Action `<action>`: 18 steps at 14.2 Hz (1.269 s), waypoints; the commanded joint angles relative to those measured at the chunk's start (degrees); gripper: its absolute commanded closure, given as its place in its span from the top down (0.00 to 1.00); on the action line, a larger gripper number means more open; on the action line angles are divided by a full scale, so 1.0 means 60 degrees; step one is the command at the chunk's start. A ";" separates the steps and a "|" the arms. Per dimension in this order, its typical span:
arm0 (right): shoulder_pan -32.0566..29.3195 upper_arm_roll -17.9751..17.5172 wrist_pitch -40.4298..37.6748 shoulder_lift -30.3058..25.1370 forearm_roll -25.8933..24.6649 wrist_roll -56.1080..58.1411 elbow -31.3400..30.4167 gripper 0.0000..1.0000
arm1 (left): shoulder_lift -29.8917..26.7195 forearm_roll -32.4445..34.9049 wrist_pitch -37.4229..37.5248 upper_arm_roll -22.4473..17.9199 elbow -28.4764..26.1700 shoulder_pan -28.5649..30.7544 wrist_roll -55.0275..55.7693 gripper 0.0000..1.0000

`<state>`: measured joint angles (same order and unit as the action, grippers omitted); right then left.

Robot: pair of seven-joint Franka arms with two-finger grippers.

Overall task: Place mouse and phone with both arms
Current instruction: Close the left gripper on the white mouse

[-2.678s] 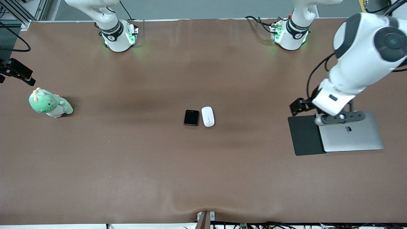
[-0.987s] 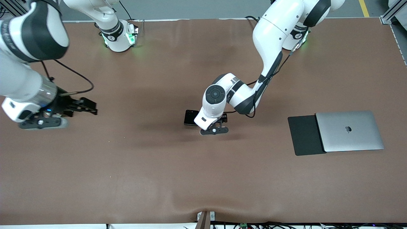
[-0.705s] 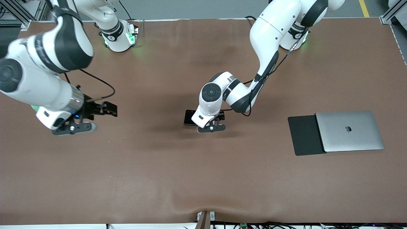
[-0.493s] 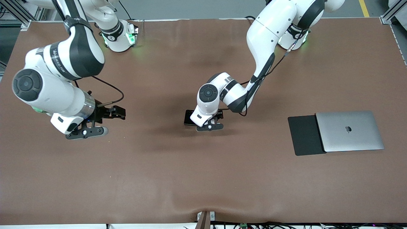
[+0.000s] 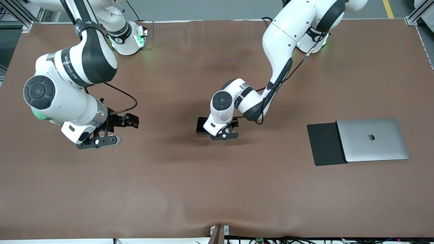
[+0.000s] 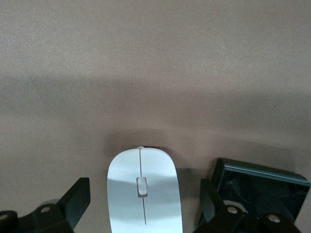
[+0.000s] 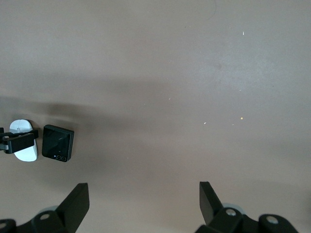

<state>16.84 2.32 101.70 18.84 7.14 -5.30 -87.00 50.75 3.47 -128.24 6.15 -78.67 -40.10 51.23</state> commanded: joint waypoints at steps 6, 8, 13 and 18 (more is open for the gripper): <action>0.0064 0.0068 0.0086 -0.0005 0.0187 -0.0143 -0.0046 1.00 | -0.0021 0.0272 0.0088 -0.0073 -0.0159 -0.0070 0.0323 0.56; 0.0049 0.0068 0.0086 -0.0005 0.0187 -0.0143 -0.0046 1.00 | -0.0065 0.0258 0.0103 -0.0059 -0.0174 -0.0011 0.0338 0.25; 0.0151 0.0068 0.0100 -0.0005 0.0187 -0.0172 -0.0031 1.00 | -0.0738 0.0272 0.0672 -0.0059 -0.0232 0.0485 0.0148 0.00; 0.1277 0.0083 0.1079 0.0448 0.0158 -0.1705 -0.0016 1.00 | -0.1470 0.0287 0.1231 -0.0073 -0.0378 0.1072 -0.0101 0.00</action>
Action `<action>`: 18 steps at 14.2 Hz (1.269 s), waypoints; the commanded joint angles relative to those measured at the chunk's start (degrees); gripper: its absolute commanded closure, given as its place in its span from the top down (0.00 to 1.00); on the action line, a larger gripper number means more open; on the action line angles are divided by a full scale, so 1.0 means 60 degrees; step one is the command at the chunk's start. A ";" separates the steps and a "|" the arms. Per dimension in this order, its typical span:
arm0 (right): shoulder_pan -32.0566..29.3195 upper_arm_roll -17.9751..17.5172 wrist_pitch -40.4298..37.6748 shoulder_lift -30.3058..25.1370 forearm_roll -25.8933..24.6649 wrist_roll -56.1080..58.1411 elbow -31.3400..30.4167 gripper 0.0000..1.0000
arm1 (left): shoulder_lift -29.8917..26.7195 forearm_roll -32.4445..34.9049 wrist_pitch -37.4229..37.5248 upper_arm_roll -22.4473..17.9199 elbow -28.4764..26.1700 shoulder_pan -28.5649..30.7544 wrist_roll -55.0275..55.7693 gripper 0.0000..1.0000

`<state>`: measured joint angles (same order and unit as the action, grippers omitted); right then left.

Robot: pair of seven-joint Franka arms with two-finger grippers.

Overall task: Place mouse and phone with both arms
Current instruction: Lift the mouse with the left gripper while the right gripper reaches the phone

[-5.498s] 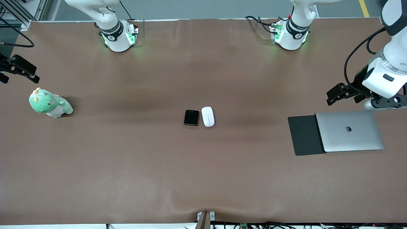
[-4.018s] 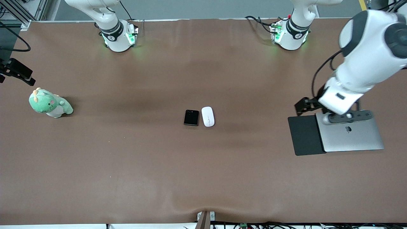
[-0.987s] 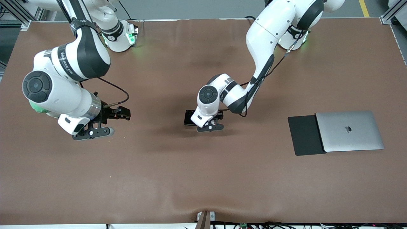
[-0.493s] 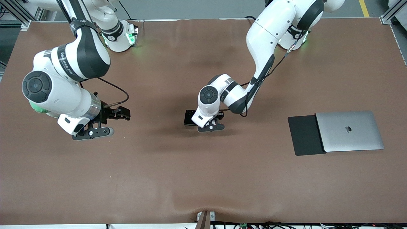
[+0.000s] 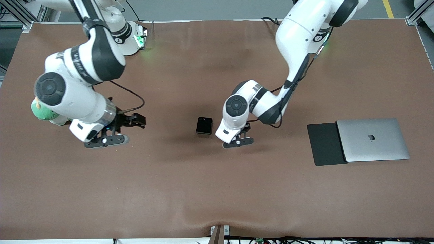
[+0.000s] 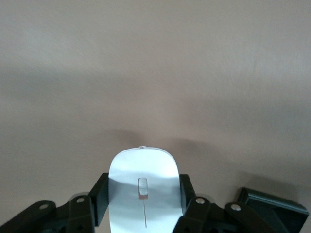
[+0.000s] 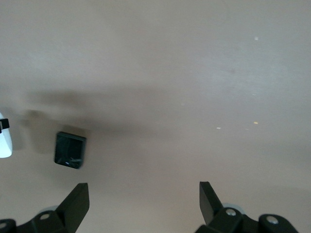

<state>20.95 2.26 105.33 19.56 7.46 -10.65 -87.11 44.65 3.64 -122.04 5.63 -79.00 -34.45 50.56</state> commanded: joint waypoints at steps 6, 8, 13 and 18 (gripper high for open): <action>0.2892 0.0136 0.2979 0.2258 -0.0144 -0.3246 -0.0041 1.00 | -0.0820 0.0506 0.0096 0.0014 -0.0266 0.0497 0.0025 0.00; 0.3187 0.0136 0.3682 0.2758 -0.0568 -0.3716 -0.0187 1.00 | -0.0747 0.1204 -0.0035 0.0029 -0.0266 0.0643 0.0039 0.00; 0.3363 0.0121 0.6291 0.2819 -0.0804 -0.3892 -0.2165 1.00 | -0.0791 0.1385 -0.0300 0.0014 -0.0266 0.0701 0.0215 0.00; 0.3773 0.0106 0.6352 0.3009 -0.0745 -0.4741 -0.2180 1.00 | -0.1186 0.1429 -0.0256 -0.0030 -0.0339 0.1666 0.0818 0.00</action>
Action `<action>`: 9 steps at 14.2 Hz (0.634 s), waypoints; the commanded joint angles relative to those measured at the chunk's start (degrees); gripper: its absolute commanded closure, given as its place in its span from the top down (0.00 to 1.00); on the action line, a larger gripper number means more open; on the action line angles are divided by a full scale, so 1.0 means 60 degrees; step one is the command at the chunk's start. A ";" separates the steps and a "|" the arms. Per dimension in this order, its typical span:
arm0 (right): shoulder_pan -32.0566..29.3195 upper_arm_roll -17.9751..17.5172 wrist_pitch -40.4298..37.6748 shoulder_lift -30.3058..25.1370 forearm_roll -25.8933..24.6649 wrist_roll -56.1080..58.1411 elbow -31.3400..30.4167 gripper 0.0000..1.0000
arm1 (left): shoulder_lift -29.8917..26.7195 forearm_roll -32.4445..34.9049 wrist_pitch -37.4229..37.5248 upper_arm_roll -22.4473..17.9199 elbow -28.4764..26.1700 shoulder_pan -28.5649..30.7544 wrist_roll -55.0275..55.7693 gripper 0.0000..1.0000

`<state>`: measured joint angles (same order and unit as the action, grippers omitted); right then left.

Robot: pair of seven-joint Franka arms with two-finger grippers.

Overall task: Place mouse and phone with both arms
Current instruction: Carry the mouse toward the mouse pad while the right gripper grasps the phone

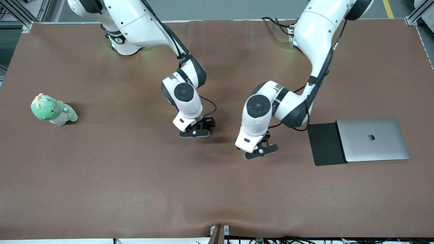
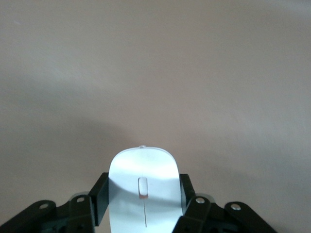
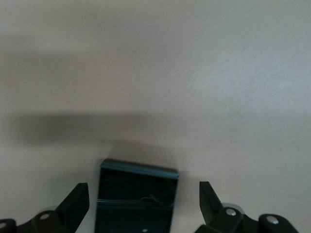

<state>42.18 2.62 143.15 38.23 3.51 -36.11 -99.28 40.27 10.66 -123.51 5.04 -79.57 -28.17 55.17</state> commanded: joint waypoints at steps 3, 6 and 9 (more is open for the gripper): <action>0.0543 0.0061 0.0048 0.0074 -0.0102 -0.0908 -0.0182 1.00 | -0.0501 0.0245 -0.0143 0.0140 -0.0361 0.1893 -0.2270 0.00; 0.0529 0.0090 0.0004 0.0045 -0.0175 -0.0925 -0.0341 1.00 | -0.0618 0.0230 -0.0114 0.0141 -0.0274 0.2380 -0.3390 0.00; 0.0529 0.0119 0.0018 0.0045 -0.0512 -0.0998 -0.0387 1.00 | -0.0429 0.0172 -0.0128 0.0155 -0.0420 0.2673 -0.3906 0.00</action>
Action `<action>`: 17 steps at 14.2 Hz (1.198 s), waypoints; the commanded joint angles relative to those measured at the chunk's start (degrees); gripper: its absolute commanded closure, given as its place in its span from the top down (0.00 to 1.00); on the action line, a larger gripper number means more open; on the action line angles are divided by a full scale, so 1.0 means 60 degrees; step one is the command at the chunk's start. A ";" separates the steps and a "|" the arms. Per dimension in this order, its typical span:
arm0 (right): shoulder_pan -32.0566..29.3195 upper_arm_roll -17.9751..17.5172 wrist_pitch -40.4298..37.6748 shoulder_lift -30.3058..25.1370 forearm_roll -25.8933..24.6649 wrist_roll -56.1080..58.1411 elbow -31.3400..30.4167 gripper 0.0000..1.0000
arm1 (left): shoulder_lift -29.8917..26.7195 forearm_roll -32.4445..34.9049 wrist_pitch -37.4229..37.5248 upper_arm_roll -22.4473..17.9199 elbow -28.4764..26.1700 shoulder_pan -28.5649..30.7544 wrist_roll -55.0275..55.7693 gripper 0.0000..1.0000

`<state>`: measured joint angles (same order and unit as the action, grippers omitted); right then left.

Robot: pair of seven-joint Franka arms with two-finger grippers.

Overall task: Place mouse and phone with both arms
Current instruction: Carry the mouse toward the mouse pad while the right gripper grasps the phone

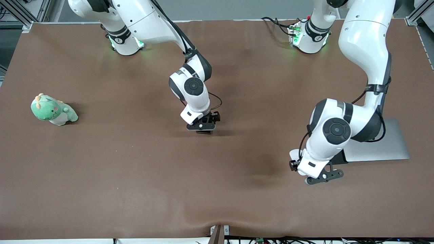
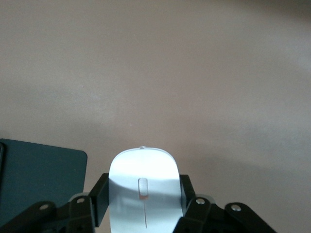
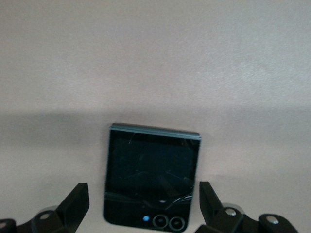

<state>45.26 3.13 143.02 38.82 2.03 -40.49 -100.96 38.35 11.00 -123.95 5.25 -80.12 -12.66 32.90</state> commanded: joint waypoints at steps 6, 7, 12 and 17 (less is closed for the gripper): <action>0.0044 0.0020 0.0171 0.0150 -0.0280 -0.0517 0.0025 1.00 | 0.0024 -0.0119 -0.0405 0.0543 -0.1132 0.1168 -0.2388 0.00; 0.0131 0.0020 0.0302 0.0223 -0.0280 -0.0532 0.0025 1.00 | 0.0009 -0.0120 -0.0493 0.0909 -0.1278 0.1665 -0.2682 0.00; 0.0117 0.0049 0.0435 0.0312 -0.0295 -0.0664 0.0040 1.00 | -0.0546 -0.0076 -0.0963 0.1952 -0.2538 0.3368 -0.3870 0.00; 0.0044 0.0210 -0.0220 0.0166 -0.0251 -0.1147 0.0434 0.00 | -0.0826 0.0012 -0.2688 0.1952 -0.4148 0.3764 -0.4209 0.00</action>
<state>45.84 4.00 144.60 40.17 1.13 -45.16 -100.47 35.84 10.95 -135.12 16.35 -98.57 8.82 8.37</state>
